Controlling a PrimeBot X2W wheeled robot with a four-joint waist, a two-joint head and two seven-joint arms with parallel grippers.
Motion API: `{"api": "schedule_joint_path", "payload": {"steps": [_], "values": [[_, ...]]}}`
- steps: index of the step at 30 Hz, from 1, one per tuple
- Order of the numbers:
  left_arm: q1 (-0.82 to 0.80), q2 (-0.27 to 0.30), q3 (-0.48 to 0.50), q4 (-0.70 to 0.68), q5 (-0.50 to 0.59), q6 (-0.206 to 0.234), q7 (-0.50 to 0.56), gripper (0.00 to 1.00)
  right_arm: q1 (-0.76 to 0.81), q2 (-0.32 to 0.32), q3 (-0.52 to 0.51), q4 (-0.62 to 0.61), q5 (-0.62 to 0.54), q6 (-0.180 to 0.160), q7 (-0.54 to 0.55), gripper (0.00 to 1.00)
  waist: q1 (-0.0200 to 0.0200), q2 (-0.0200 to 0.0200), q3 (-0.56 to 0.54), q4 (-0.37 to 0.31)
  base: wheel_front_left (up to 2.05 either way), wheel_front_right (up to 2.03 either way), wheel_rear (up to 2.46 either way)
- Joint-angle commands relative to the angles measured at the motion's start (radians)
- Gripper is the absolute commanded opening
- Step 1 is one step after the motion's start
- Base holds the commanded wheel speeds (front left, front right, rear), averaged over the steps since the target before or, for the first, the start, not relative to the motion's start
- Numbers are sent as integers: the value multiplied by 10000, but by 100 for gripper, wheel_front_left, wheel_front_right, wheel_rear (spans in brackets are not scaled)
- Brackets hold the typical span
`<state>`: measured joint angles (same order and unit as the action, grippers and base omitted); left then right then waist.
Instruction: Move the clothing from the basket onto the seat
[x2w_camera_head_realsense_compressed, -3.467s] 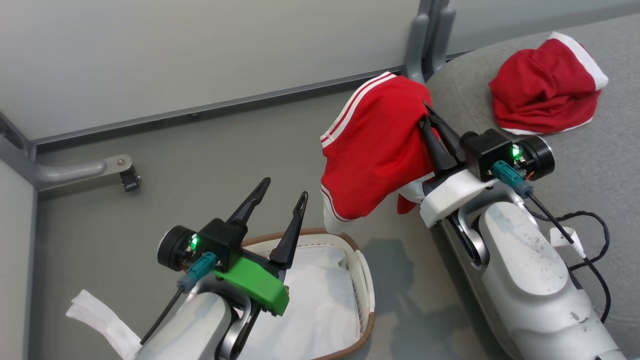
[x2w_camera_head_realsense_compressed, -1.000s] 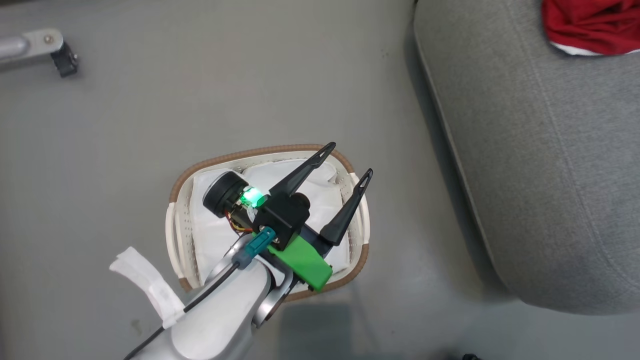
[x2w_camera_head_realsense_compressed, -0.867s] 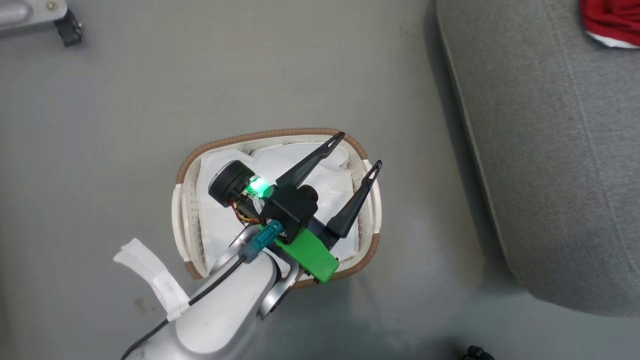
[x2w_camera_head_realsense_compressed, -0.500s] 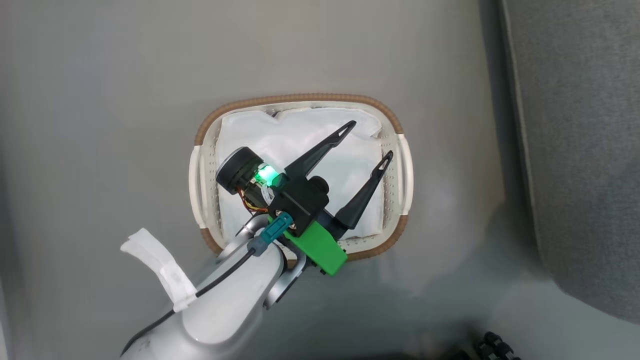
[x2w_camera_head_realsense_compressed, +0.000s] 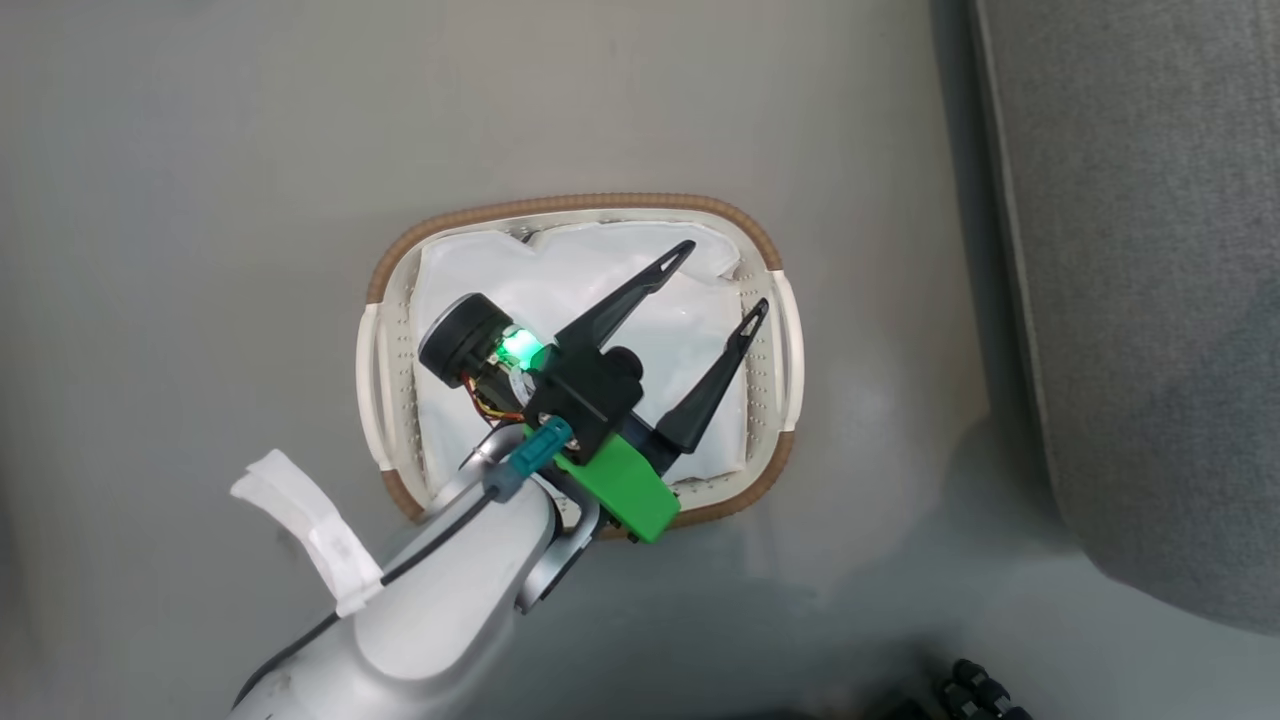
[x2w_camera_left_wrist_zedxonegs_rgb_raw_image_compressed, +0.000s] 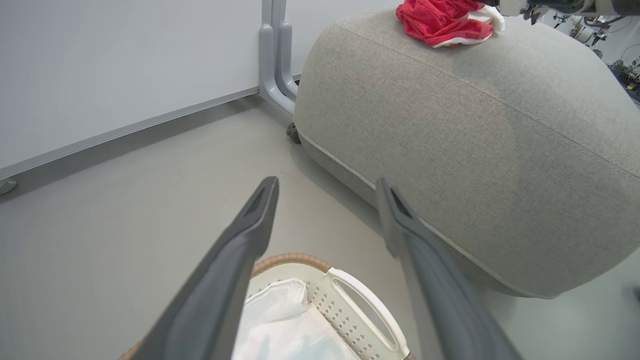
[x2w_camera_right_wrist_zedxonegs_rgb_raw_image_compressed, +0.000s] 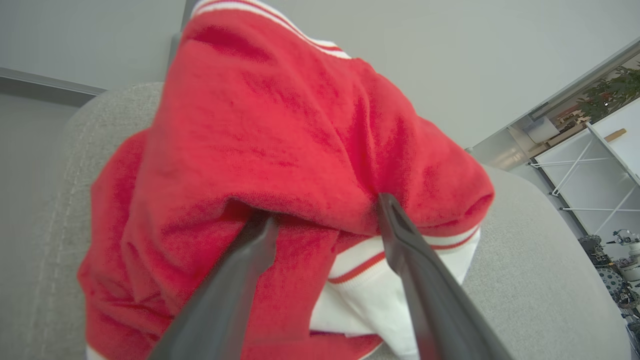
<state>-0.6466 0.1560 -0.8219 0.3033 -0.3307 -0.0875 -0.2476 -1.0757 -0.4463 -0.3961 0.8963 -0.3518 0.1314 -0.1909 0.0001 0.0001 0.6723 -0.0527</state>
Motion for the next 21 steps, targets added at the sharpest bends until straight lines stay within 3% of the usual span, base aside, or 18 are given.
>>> {"api": "schedule_joint_path", "payload": {"steps": [1,9,21], "values": [[-15,99,107,70,-194,38,-52,100,168,211,111,151,-92,-15,-192,100,-1,-1,-249,-323,0,0,0],[302,63,348,318,-516,146,-122,100,500,671,630,735,-10,-15,-651,100,-1,-1,-1479,-729,0,0,0],[1066,-202,921,591,-884,235,-181,100,610,508,1245,1149,202,-15,-727,100,-1,-1,-3353,-421,0,0,0]]}}
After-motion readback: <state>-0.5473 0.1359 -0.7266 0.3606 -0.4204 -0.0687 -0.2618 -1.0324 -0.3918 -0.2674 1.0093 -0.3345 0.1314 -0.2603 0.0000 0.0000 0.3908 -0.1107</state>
